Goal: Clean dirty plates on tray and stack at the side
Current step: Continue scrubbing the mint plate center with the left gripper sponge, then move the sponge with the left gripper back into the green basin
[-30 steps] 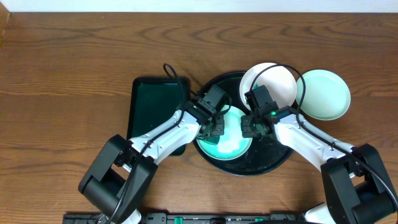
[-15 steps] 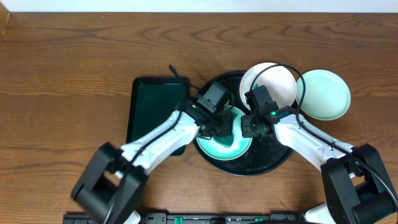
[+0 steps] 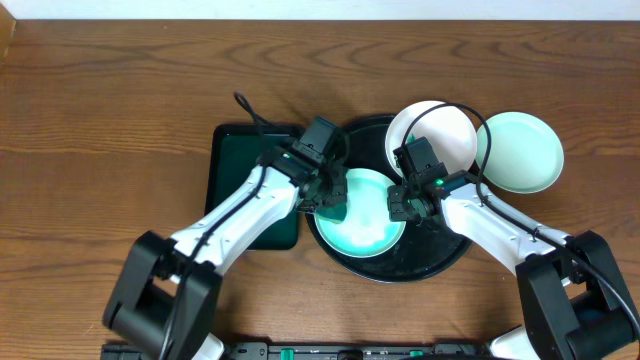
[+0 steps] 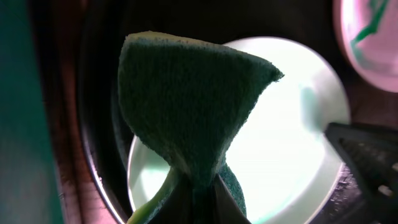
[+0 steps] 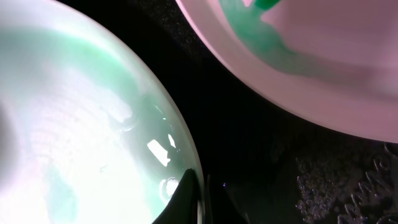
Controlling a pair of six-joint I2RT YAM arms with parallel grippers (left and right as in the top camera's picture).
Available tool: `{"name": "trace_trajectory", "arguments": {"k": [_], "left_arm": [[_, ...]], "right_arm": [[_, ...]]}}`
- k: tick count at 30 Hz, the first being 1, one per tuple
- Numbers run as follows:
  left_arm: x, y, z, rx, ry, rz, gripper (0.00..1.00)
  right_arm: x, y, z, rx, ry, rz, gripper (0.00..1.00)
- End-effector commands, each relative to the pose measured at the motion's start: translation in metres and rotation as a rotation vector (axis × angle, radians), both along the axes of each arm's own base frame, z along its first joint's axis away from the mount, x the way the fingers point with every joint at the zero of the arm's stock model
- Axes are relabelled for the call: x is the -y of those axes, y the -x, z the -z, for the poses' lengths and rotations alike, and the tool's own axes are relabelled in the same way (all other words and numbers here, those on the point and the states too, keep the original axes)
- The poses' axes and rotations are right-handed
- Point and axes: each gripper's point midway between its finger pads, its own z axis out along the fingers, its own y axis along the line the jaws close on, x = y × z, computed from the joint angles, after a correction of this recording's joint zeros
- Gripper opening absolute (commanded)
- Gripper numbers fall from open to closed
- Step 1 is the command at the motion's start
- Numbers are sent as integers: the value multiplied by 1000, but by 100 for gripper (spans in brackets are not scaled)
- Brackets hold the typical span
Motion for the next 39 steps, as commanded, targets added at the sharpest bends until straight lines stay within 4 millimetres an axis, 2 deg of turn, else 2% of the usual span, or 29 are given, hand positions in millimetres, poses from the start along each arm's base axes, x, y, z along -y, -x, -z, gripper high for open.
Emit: {"name": "trace_trajectory", "arguments": {"k": [1,7,12,16,19,24,27,29,33,36,39], "left_arm": [[-1,3,22,-26,-63,19,8],[-13,6,60,-95,-160,-13,8],[13,33,76,-235,-50,48,7],[39,52,64,-324,90,100,7],[54,58,50,-354,188,128,7],[70,50,16,-300,293,163,7],[71,42,-4,-240,314,167,7],[66,32,-17,-182,309,151,7],[40,13,-37,-73,258,86,7],[14,1,-50,-15,218,36,7],[-21,-11,-53,19,142,-38,7]], "right_arm": [[-3,2,4,-5,1,-11,1],[-2,3,4,-7,2,-11,1],[-2,3,4,-6,2,-11,1],[-2,3,4,-6,2,-11,1],[-2,3,4,-6,2,-11,1],[-3,2,4,-4,1,-11,1],[-3,2,4,-4,1,-11,1],[-3,2,4,-5,1,-11,1],[-2,2,4,-4,1,-11,1],[-2,2,4,-4,1,-11,1],[-3,2,4,-5,1,-11,1]]}}
